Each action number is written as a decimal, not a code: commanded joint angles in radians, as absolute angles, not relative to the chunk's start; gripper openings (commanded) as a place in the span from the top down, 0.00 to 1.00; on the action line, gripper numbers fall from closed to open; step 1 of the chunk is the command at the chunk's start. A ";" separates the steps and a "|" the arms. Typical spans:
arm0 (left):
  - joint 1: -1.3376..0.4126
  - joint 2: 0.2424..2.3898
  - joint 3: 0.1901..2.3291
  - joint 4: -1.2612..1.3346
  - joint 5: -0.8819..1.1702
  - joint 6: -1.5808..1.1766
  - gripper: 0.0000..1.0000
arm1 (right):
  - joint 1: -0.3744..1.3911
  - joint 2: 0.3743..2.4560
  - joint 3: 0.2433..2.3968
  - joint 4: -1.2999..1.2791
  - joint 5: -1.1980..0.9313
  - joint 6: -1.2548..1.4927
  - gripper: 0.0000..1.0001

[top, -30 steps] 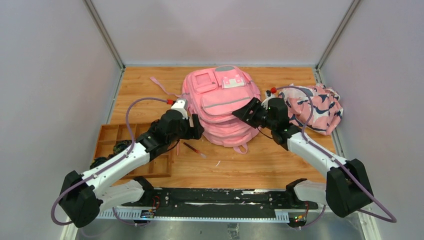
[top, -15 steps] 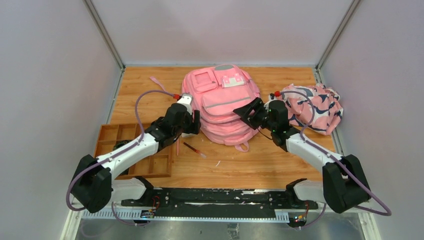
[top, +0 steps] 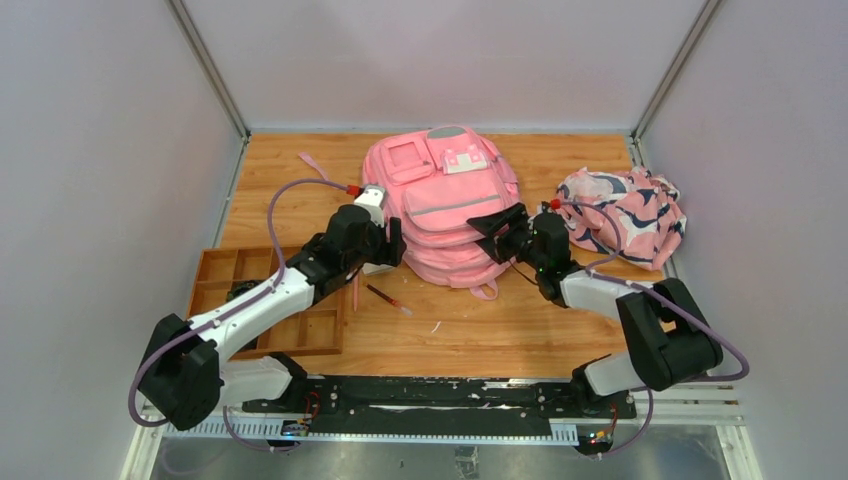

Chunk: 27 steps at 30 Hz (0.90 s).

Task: Pack the student bag
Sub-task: Adjust the student bag at the center of the board.

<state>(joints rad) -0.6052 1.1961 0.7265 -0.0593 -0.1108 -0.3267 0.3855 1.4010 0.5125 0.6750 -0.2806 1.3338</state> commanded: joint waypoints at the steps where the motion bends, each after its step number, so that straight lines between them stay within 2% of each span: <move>1: -0.603 1.178 0.746 -0.027 -0.085 -0.318 0.30 | 0.354 1.449 0.492 0.828 -0.267 1.384 0.34; 6: -0.602 1.183 0.763 -0.070 -0.038 -0.316 0.31 | 0.267 1.562 0.525 0.988 -0.346 1.471 0.36; 8: -0.603 1.185 0.764 -0.076 -0.028 -0.324 0.31 | 0.246 1.620 0.563 1.005 -0.372 1.491 0.41; 10: -0.603 1.189 0.764 -0.076 -0.023 -0.334 0.31 | 0.234 1.683 0.597 1.058 -0.405 1.513 0.56; 14: -0.601 1.225 0.783 -0.082 -0.063 -0.365 0.31 | 0.232 1.724 0.603 1.162 -0.426 1.547 0.98; 20: -0.565 1.322 0.831 -0.037 -0.066 -0.399 0.30 | 0.234 1.503 0.530 0.966 -0.432 1.373 1.00; 27: -0.509 1.457 0.892 0.084 0.104 -0.485 0.30 | 0.309 1.062 0.470 0.422 -0.376 1.099 1.00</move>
